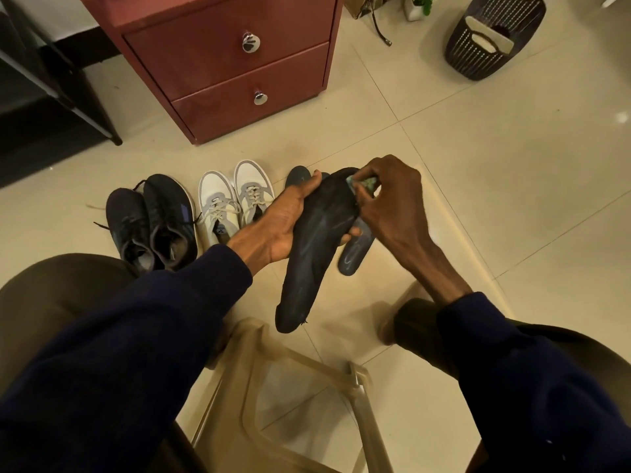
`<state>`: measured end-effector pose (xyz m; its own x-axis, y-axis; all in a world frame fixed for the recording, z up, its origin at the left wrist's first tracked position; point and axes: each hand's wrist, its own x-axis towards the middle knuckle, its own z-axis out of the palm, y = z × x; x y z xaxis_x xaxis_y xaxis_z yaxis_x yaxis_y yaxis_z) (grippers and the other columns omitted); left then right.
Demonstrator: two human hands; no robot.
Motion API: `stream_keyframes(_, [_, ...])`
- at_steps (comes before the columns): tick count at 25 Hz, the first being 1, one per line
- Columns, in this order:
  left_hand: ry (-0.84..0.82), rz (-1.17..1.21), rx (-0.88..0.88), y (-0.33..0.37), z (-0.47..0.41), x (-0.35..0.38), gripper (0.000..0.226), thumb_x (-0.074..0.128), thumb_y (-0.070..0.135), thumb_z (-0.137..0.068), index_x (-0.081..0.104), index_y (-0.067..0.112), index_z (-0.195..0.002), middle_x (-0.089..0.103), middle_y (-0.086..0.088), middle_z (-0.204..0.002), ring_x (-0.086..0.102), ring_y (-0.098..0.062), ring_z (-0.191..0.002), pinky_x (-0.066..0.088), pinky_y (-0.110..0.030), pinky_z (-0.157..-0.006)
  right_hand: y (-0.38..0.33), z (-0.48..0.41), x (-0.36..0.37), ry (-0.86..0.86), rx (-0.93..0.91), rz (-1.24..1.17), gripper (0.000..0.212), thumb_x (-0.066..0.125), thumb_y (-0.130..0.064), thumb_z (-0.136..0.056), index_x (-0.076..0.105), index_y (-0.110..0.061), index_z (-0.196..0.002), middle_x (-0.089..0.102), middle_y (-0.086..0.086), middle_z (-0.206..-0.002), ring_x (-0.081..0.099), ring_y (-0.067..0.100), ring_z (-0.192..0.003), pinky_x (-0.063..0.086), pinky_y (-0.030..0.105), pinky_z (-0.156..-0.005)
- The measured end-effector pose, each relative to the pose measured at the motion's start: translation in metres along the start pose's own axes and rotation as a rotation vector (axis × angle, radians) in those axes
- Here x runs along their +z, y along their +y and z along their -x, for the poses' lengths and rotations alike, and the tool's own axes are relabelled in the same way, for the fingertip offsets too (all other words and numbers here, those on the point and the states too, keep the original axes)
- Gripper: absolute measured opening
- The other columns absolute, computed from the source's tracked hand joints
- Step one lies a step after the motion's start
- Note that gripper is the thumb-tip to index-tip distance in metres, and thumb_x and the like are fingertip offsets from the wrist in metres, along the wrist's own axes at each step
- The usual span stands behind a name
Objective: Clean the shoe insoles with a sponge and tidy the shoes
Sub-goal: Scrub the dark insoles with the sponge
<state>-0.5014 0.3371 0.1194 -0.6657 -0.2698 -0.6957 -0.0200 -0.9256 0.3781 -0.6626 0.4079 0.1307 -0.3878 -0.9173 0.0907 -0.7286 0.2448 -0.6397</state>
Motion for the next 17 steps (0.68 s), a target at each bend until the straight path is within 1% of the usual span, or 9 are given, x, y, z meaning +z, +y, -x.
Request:
stream_keyframes(2, [-0.004,-0.005,-0.012,0.000,0.002,0.002,0.061,0.049,0.053,-0.103,0.058,0.008,-0.142,0.061,-0.026,-0.133,0.065,-0.039,-0.100,0.058,-0.044,-0.076,0.007,0.000,-0.002,0.038,0.053,0.037,0.007,0.074,-0.011,-0.086,0.074,-0.016,-0.090,0.068,0.001,-0.090,0.061,0.012,-0.080,0.055,0.034,-0.074])
stream_keyframes(5, [0.029,0.029,0.018,0.003,0.005,0.003,0.056,0.050,0.049,-0.104,0.056,0.010,-0.144,0.071,-0.016,-0.113,0.071,-0.031,-0.088,0.061,-0.043,-0.074,-0.011,0.013,0.007,-0.055,-0.089,-0.054,0.008,0.076,-0.009,-0.085,0.076,-0.013,-0.093,0.071,0.001,-0.093,0.064,0.011,-0.083,0.054,0.024,-0.075])
stream_keyframes(7, [0.069,0.050,0.042,0.003,0.003,0.002,0.045,0.050,0.047,-0.104,0.065,0.013,-0.130,0.074,-0.013,-0.103,0.073,-0.028,-0.082,0.062,-0.041,-0.073,-0.017,0.014,0.010,-0.097,-0.164,-0.063,0.009,0.077,-0.010,-0.086,0.076,-0.012,-0.094,0.071,0.002,-0.094,0.064,0.013,-0.086,0.053,0.024,-0.077])
stream_keyframes(9, [0.067,0.052,0.039,0.002,0.006,0.005,0.045,0.050,0.050,-0.104,0.074,0.014,-0.115,0.073,-0.017,-0.113,0.071,-0.034,-0.089,0.060,-0.044,-0.075,-0.009,0.007,0.005,-0.034,-0.112,-0.046,0.006,0.076,-0.013,-0.087,0.075,-0.015,-0.093,0.070,0.000,-0.093,0.062,0.012,-0.084,0.053,0.027,-0.076])
stream_keyframes(11, [0.060,0.043,0.027,0.001,0.007,0.006,0.051,0.048,0.055,-0.104,0.077,0.014,-0.114,0.067,-0.023,-0.126,0.067,-0.041,-0.098,0.057,-0.047,-0.079,0.001,0.001,-0.002,0.037,-0.028,-0.015,0.004,0.075,-0.015,-0.088,0.075,-0.016,-0.091,0.069,-0.001,-0.091,0.061,0.011,-0.083,0.055,0.032,-0.075])
stream_keyframes(12, [0.076,0.037,0.030,0.001,0.007,0.006,0.053,0.047,0.055,-0.104,0.080,0.014,-0.106,0.069,-0.022,-0.124,0.067,-0.041,-0.098,0.056,-0.048,-0.080,0.003,0.001,-0.003,0.050,-0.010,-0.007,0.004,0.074,-0.014,-0.088,0.075,-0.016,-0.091,0.069,-0.001,-0.091,0.062,0.011,-0.082,0.055,0.030,-0.075])
stream_keyframes(14, [0.125,0.011,0.041,0.001,0.006,0.007,0.056,0.046,0.052,-0.105,0.083,0.016,-0.083,0.076,-0.015,-0.104,0.073,-0.033,-0.087,0.057,-0.046,-0.079,-0.008,0.006,-0.001,0.003,-0.073,-0.044,0.007,0.075,-0.011,-0.087,0.075,-0.015,-0.093,0.070,0.000,-0.091,0.063,0.011,-0.081,0.053,0.021,-0.073])
stream_keyframes(15, [0.135,0.003,0.045,0.002,0.007,0.009,0.056,0.047,0.051,-0.105,0.083,0.017,-0.077,0.077,-0.012,-0.096,0.074,-0.029,-0.082,0.058,-0.044,-0.078,-0.015,0.009,0.002,-0.052,-0.147,-0.060,0.009,0.076,-0.010,-0.086,0.075,-0.014,-0.094,0.070,0.000,-0.092,0.064,0.012,-0.083,0.052,0.020,-0.074])
stream_keyframes(17, [0.170,-0.024,0.042,0.002,0.006,0.012,0.053,0.050,0.053,-0.103,0.081,0.017,-0.079,0.076,-0.011,-0.090,0.073,-0.026,-0.078,0.058,-0.040,-0.075,-0.023,0.013,0.005,-0.137,-0.284,-0.030,0.011,0.077,-0.009,-0.084,0.075,-0.011,-0.095,0.071,0.003,-0.094,0.064,0.017,-0.088,0.053,0.028,-0.079])
